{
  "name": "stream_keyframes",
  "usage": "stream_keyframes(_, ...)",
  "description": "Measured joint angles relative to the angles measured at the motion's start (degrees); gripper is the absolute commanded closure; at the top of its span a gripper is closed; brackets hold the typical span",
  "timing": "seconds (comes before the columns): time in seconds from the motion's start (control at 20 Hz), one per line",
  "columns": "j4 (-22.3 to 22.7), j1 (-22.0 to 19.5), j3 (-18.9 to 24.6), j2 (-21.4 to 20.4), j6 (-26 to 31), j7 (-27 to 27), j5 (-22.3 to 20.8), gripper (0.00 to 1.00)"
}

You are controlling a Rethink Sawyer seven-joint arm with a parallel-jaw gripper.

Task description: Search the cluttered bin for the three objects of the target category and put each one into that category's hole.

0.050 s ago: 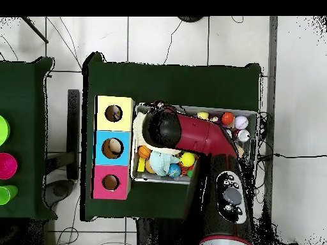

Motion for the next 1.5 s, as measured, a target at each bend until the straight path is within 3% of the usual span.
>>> stream_keyframes(0.55, 0.9, 1.2, 0.0, 0.9, -2.2, 0.0, 0.0, 0.00)
stream_keyframes(1.5, 0.9, 4.7, -1.1, 6.8, -3.8, 0.0, 0.0, 0.00)
